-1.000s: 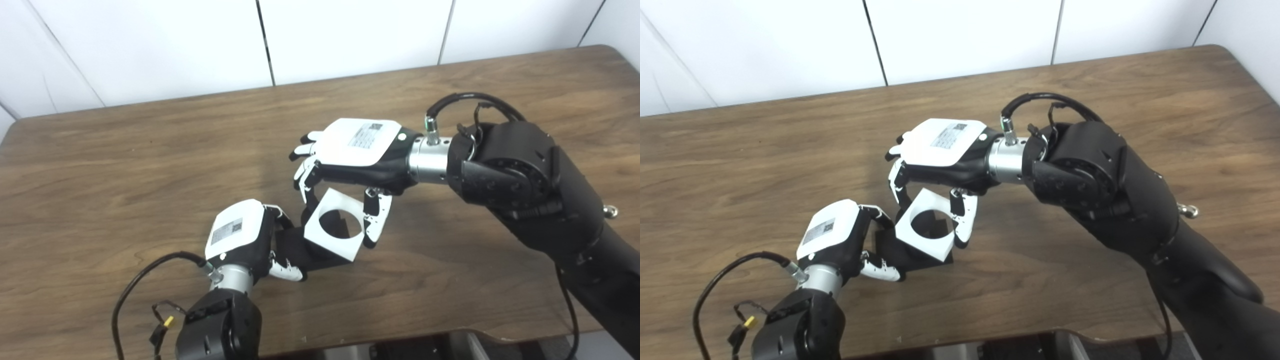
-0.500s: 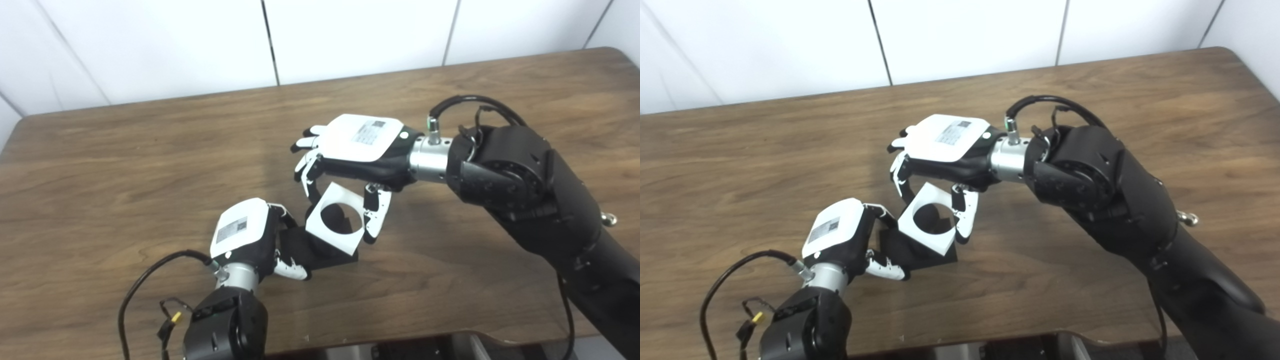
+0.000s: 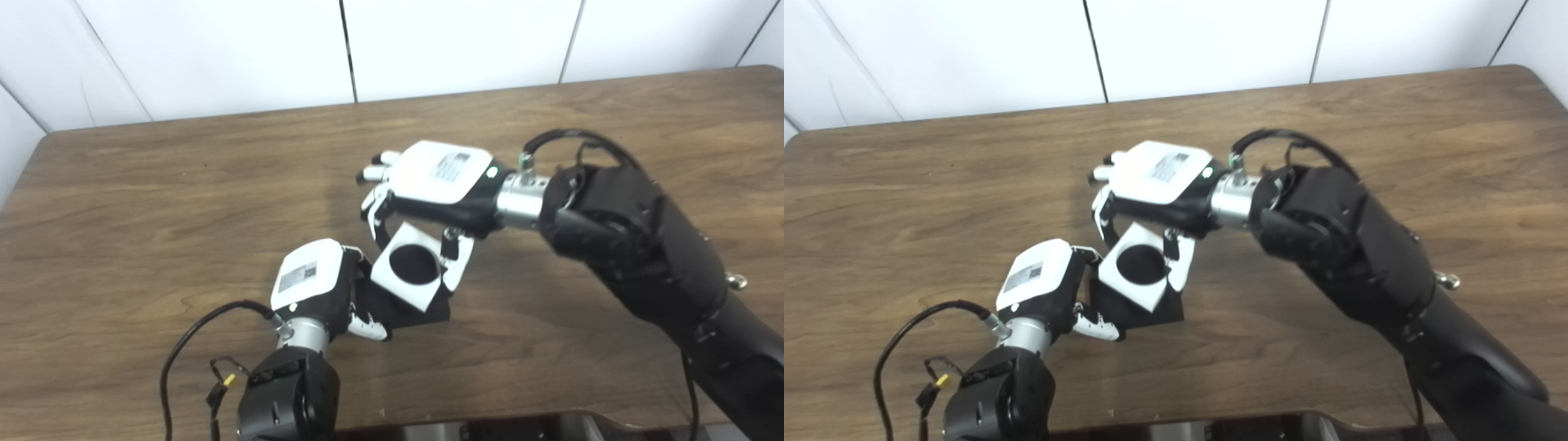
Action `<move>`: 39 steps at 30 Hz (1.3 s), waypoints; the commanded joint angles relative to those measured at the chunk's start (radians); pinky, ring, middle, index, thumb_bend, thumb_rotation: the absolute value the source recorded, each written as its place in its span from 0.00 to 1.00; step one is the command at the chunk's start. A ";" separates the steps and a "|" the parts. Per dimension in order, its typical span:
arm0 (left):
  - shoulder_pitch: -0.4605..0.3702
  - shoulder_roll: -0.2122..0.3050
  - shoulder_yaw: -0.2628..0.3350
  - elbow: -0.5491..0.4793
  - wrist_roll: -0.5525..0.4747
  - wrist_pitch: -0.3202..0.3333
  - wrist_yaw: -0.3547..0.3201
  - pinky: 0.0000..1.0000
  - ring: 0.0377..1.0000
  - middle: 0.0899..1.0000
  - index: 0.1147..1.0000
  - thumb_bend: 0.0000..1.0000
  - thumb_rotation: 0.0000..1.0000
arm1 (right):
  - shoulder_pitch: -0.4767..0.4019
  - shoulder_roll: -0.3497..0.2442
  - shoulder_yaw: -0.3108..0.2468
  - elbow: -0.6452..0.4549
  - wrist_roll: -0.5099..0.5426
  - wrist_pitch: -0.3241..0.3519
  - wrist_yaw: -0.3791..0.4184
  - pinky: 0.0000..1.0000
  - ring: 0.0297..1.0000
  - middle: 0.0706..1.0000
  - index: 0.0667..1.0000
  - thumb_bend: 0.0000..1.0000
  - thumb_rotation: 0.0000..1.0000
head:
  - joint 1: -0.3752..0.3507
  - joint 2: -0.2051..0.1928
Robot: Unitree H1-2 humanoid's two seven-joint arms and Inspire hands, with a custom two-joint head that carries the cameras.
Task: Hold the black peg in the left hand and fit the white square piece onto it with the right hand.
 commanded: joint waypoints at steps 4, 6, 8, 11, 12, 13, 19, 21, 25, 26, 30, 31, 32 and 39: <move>0.000 -0.112 -0.026 -0.002 0.011 -0.003 0.023 0.93 0.89 0.77 0.41 0.52 0.05 | -0.022 0.024 -0.004 -0.009 -0.008 -0.007 0.002 1.00 0.95 0.79 0.45 0.53 0.14 | -0.002 0.001; 0.002 -0.116 -0.026 0.000 0.008 0.000 0.027 0.93 0.89 0.77 0.41 0.52 0.05 | -0.022 0.030 -0.001 -0.009 -0.008 -0.001 0.008 1.00 0.95 0.79 0.45 0.53 0.14 | 0.001 0.002; 0.002 -0.120 -0.026 0.001 0.010 0.003 0.027 0.94 0.90 0.77 0.41 0.52 0.05 | -0.021 0.034 0.001 -0.007 -0.011 0.003 0.015 1.00 0.95 0.79 0.45 0.53 0.14 | 0.003 0.003; 0.000 -0.120 -0.029 0.001 0.017 0.002 0.024 0.94 0.90 0.77 0.41 0.52 0.05 | -0.020 0.035 -0.002 -0.003 -0.012 -0.002 0.018 1.00 0.95 0.79 0.45 0.53 0.14 | 0.003 0.005; 0.000 -0.120 -0.029 0.001 0.016 0.002 0.025 0.94 0.90 0.77 0.41 0.52 0.05 | -0.020 0.034 -0.005 -0.002 -0.010 -0.002 0.020 1.00 0.95 0.79 0.45 0.53 0.14 | 0.001 0.004; 0.000 -0.120 -0.029 0.001 0.016 0.002 0.025 0.94 0.90 0.77 0.41 0.52 0.05 | -0.020 0.034 -0.006 -0.002 -0.009 -0.001 0.022 1.00 0.95 0.78 0.45 0.53 0.14 | 0.001 0.004; -0.001 -0.122 -0.026 0.003 0.014 0.007 0.026 0.94 0.89 0.77 0.41 0.52 0.05 | -0.031 0.018 -0.017 0.005 -0.008 0.000 0.036 1.00 0.95 0.80 0.62 0.92 0.31 | -0.001 0.004; -0.002 -0.121 -0.026 0.005 0.016 0.006 0.026 0.94 0.89 0.77 0.41 0.52 0.05 | -0.043 0.007 -0.014 0.004 -0.021 0.010 0.065 1.00 0.97 0.84 0.71 0.98 0.41 | 0.000 0.004; -0.005 -0.119 -0.028 0.006 0.024 0.003 0.020 0.93 0.89 0.77 0.41 0.52 0.05 | -0.051 0.002 -0.019 0.005 -0.022 0.027 0.097 1.00 0.99 0.90 0.82 1.00 0.49 | 0.000 0.003; -0.005 -0.119 -0.028 0.006 0.024 0.003 0.019 0.93 0.89 0.77 0.41 0.52 0.05 | -0.052 0.002 -0.019 0.001 -0.025 0.036 0.109 1.00 1.00 0.91 0.83 1.00 0.50 | 0.000 0.003; -0.005 -0.117 -0.026 0.003 0.017 0.003 0.023 0.93 0.89 0.76 0.41 0.52 0.05 | -0.053 0.005 -0.023 -0.014 -0.031 0.070 0.146 1.00 1.00 0.99 0.95 1.00 0.52 | -0.003 0.005; -0.004 -0.118 -0.026 0.002 0.015 0.004 0.025 0.93 0.89 0.76 0.41 0.52 0.05 | -0.054 0.004 -0.025 -0.019 -0.033 0.076 0.154 1.00 1.00 1.00 0.97 1.00 0.53 | -0.005 0.006; -0.003 -0.118 -0.026 0.001 0.014 0.004 0.026 0.93 0.89 0.76 0.41 0.52 0.05 | -0.055 0.004 -0.027 -0.023 -0.035 0.078 0.158 1.00 1.00 1.00 0.99 1.00 0.53 | -0.005 0.006; -0.003 -0.118 -0.025 0.001 0.021 0.004 0.019 0.93 0.89 0.77 0.42 0.52 0.05 | -0.066 0.001 -0.039 -0.031 -0.036 0.078 0.166 1.00 1.00 1.00 1.00 1.00 0.56 | -0.005 0.008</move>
